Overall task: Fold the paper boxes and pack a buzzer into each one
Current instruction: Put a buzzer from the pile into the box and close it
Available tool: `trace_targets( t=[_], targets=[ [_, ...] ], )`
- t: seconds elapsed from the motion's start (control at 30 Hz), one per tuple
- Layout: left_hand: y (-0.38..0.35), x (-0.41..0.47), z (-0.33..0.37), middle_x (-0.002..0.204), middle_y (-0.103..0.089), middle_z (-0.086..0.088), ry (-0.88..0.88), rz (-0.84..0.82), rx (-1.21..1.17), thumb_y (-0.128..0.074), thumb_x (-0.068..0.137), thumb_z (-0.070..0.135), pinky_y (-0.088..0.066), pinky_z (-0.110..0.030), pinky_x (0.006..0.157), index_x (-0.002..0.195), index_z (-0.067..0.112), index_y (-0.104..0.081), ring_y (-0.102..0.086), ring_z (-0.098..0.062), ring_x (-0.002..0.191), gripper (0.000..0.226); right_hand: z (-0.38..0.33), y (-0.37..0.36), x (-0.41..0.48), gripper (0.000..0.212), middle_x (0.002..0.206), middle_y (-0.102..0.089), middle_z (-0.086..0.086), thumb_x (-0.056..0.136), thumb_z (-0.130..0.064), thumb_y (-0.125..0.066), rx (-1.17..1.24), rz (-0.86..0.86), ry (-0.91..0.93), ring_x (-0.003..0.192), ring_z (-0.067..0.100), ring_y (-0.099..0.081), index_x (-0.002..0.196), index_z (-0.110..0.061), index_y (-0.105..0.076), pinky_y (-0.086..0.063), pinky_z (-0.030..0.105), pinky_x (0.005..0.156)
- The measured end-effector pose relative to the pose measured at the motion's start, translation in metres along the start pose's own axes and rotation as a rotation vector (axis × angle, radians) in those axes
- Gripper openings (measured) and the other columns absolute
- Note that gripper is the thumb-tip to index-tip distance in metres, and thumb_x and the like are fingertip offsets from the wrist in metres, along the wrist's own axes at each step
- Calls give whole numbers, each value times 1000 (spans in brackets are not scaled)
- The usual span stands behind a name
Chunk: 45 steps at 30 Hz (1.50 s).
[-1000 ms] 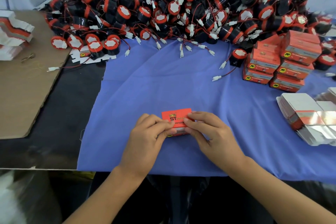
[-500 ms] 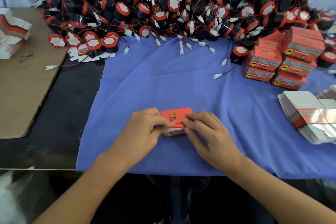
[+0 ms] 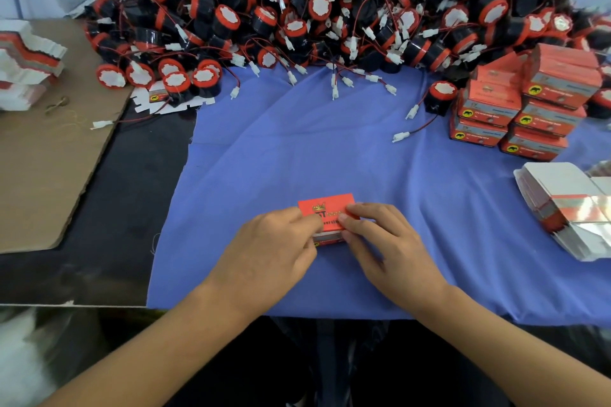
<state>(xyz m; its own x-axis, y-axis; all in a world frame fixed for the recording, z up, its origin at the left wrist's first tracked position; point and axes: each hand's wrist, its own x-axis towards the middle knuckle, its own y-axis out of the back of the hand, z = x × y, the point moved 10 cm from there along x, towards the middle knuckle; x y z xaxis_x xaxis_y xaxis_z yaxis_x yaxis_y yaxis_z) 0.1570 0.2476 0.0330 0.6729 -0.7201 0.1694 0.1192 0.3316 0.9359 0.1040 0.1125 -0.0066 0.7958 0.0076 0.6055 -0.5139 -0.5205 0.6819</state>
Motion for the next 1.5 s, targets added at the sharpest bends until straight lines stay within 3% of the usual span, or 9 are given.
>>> trace_targets(
  t=[0.2, 0.37, 0.53, 0.6, 0.73, 0.87, 0.97, 1.13, 1.5],
  targets=[
    [-4, 15, 7, 83, -36, 9, 66, -55, 77, -58, 94, 14, -36, -33, 65, 88, 29, -33, -59, -24, 87, 30, -5, 1, 1, 22, 116, -71, 11, 98, -8, -67, -22, -25, 9, 108, 31, -67, 118, -1, -75, -53, 38, 96],
    [9, 5, 33, 60, -54, -1, -88, 42, 312, -87, 49, -3, -30, -27, 43, 65, 17, -59, -57, -22, 51, 38, -11, 4, 3, 23, 116, -72, 11, 99, -9, -66, -106, -32, 14, 107, 33, -68, 119, -2, -75, -58, 42, 88],
    [6, -15, 33, 67, -58, -1, -139, 227, 362, -68, 74, -1, -42, -30, 45, 83, 11, -75, -59, -19, 56, 16, -16, 2, -1, 23, 117, -71, 12, 95, -2, -71, -209, -9, 4, 107, 33, -68, 118, -2, -74, -58, 41, 88],
    [3, -19, 28, 72, -60, -2, -138, 286, 340, -51, 83, 1, -45, -30, 46, 89, 9, -76, -62, -19, 61, 27, -15, 0, -2, 25, 118, -71, 11, 92, -1, -73, -235, -6, -14, 109, 32, -67, 117, -4, -74, -58, 40, 88],
    [-17, -26, 14, 85, -63, -3, -166, 309, 286, -75, 80, -6, -56, -34, 53, 100, 8, -74, -65, -23, 78, 25, -18, -3, -2, 23, 120, -70, 10, 95, -6, -66, -270, 3, -26, 111, 31, -66, 116, -5, -75, -59, 40, 87],
    [-21, -25, -11, 92, -66, -2, -40, 374, -28, -83, 85, 3, -59, -40, 68, 107, 10, -77, -67, -24, 85, 24, -8, -3, -6, 22, 130, -64, 10, 101, -14, -60, -46, 3, -192, 115, 26, -66, 117, -8, -75, -58, 36, 91],
    [-18, -30, -32, 94, -66, 8, 175, 488, -427, -84, 86, 17, -57, -21, 73, 102, 21, -79, -69, -6, 84, 17, 8, -2, -16, 24, 137, -52, 4, 97, -8, -68, 263, 72, -458, 121, 5, -62, 119, -17, -74, -54, 20, 95],
    [-56, -32, -59, 99, -75, 18, 638, 507, -932, -82, 87, 22, -55, -11, 75, 102, 29, -70, -73, 0, 89, 21, 29, -12, -37, 18, 107, -74, -7, 95, -14, -71, 604, 218, -911, 100, 1, -71, 112, -18, -67, -57, 24, 92],
    [-58, 83, 41, 124, -72, 17, 292, 251, -1136, -65, 97, 3, -48, -8, 91, 135, 24, -67, -65, 5, 116, 42, 73, 90, -7, 43, 126, -59, 4, 97, -2, -61, 347, 454, -867, 110, -10, -54, 137, -19, -62, -40, 0, 85]
  ],
)
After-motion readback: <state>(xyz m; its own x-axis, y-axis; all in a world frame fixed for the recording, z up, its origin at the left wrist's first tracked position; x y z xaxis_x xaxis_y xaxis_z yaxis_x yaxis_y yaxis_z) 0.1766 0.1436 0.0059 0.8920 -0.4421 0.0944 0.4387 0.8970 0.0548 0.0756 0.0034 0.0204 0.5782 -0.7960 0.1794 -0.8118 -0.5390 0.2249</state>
